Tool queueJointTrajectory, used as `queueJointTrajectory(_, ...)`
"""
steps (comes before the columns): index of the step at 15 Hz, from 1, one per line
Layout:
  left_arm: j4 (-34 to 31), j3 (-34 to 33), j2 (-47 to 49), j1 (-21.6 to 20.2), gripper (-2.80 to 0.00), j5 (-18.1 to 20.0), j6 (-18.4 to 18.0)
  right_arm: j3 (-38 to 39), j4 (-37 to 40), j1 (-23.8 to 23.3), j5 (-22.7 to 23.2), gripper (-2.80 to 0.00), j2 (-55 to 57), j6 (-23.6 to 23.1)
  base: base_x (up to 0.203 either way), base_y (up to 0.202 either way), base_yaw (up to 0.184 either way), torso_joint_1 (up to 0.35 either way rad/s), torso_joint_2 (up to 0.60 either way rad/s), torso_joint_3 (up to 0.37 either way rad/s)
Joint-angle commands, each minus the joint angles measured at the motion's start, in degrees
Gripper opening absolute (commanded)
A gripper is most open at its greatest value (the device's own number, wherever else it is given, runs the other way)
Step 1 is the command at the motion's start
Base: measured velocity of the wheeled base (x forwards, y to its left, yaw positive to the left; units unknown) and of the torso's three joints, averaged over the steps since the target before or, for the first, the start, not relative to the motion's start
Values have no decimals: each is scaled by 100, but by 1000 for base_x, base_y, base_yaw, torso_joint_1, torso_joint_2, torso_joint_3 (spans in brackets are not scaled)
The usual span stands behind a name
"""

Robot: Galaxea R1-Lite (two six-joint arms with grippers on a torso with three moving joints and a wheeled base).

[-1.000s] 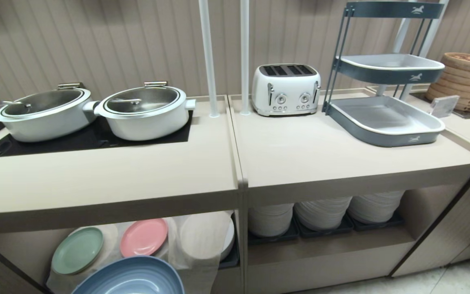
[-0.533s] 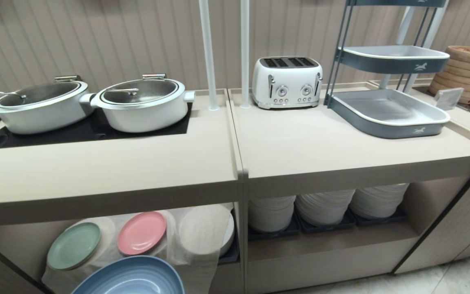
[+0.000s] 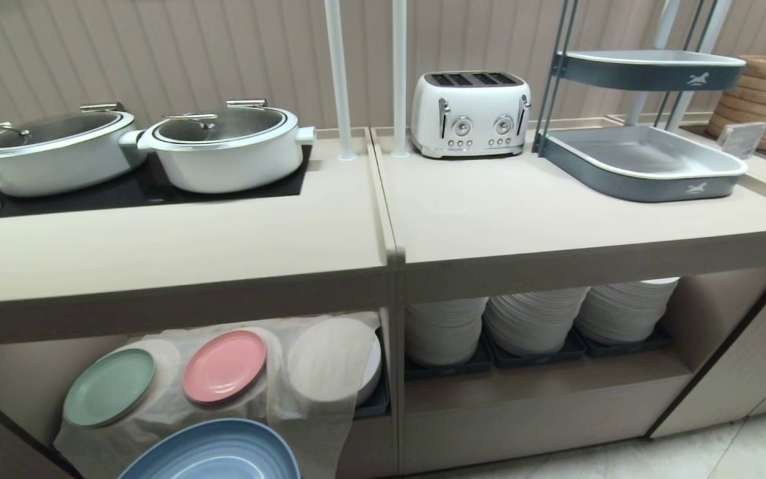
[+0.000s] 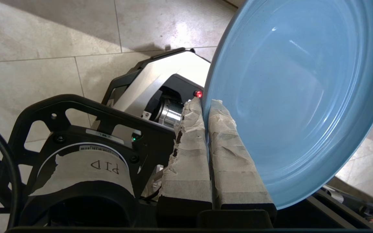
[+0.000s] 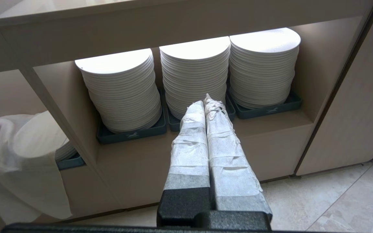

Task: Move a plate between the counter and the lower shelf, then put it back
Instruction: Put the plate in the cupboard

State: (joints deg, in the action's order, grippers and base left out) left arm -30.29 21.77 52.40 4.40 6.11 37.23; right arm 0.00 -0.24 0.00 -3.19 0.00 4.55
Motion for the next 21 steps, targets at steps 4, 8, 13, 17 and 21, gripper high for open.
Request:
queueJointTrajectory(4, -20, -15, -1, -1, -280, 4, 21, 0, -3, 0, 2, -280, 0, 2, 0, 0, 0, -243, 549, 297)
queueJointTrajectory(8, -20, -24, -1, -1, -280, 4, 19, 0, -3, 0, 2, -280, 0, 2, 0, 0, 0, -230, 523, 290)
queueJointTrajectory(13, -20, -24, -1, -1, -280, 4, 21, 0, -3, 0, 2, -280, 0, 7, 0, 0, 0, -206, 492, 282)
queueJointTrajectory(17, -20, -24, -1, -1, -280, 4, 21, 0, -3, -3, 2, -280, 0, 8, 0, 0, 0, -190, 488, 290)
queueJointTrajectory(21, -20, -24, -1, -1, -280, 4, 21, 0, -3, 0, -4, -280, 0, 2, 0, 0, 0, -163, 463, 295)
